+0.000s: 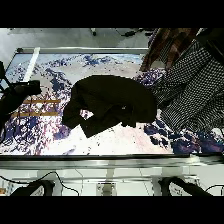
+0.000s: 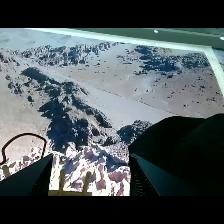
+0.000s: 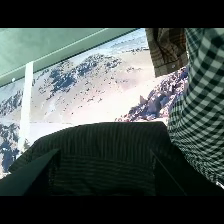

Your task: Fold the clothes and pants, and hang the long-sleeved shirts on hangers.

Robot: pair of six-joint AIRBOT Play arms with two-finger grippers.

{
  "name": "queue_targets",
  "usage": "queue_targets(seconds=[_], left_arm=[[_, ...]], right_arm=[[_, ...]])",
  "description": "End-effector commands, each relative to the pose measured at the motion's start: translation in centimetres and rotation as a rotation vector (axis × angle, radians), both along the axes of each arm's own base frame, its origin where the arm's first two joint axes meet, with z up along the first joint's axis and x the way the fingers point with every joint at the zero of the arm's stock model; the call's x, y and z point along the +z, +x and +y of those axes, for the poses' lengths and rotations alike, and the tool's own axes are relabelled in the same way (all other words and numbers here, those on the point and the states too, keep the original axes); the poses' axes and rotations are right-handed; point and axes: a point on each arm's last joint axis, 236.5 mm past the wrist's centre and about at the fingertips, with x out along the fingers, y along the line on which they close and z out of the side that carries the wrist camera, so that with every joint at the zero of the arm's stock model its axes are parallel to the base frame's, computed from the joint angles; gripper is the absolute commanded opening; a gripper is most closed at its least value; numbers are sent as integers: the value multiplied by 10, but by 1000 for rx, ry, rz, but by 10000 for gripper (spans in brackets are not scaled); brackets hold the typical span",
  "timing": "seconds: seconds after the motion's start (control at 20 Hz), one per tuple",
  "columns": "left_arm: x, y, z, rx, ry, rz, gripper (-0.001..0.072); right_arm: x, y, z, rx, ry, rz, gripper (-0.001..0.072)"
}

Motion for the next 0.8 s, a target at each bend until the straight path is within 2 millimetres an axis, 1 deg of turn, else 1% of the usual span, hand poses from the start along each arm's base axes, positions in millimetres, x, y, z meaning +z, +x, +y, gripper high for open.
queue_targets(seconds=[0.0, 0.2, 0.25, 0.3, 0.35, 0.4, 0.45, 0.55, 0.65, 0.75], left_arm=[[0, 0, 0, 1, 0, 0, 573], [-6, -4, -5, -20, -6, 32, 574], [-10, -8, -11, -42, -9, 56, 574], [-13, -15, -22, -77, -14, 87, 574], [-16, -21, -37, -127, -6, 114, 575], [-15, -28, -56, -195, 32, 116, 575], [-9, -32, -75, -246, 53, 98, 575], [4, -44, -119, -380, 126, 49, 575], [9, -57, -156, -492, 180, 16, 574], [9, -68, -184, -566, 195, 6, 575]], right_arm=[[0, 0, 0, 1, 1, 0, 646], [0, 0, 0, 1, 1, 0, 646], [0, 0, 0, 1, 1, 0, 646], [0, 0, 0, 1, 1, 0, 646], [0, 0, 0, 1, 1, 0, 646], [0, 0, 0, 1, 1, 0, 646], [0, 0, 0, 1, 1, 0, 646], [0, 0, 0, 1, 1, -1, 646], [0, 0, 0, 1, 1, 0, 646], [0, 0, 0, 1, 1, 0, 646]])
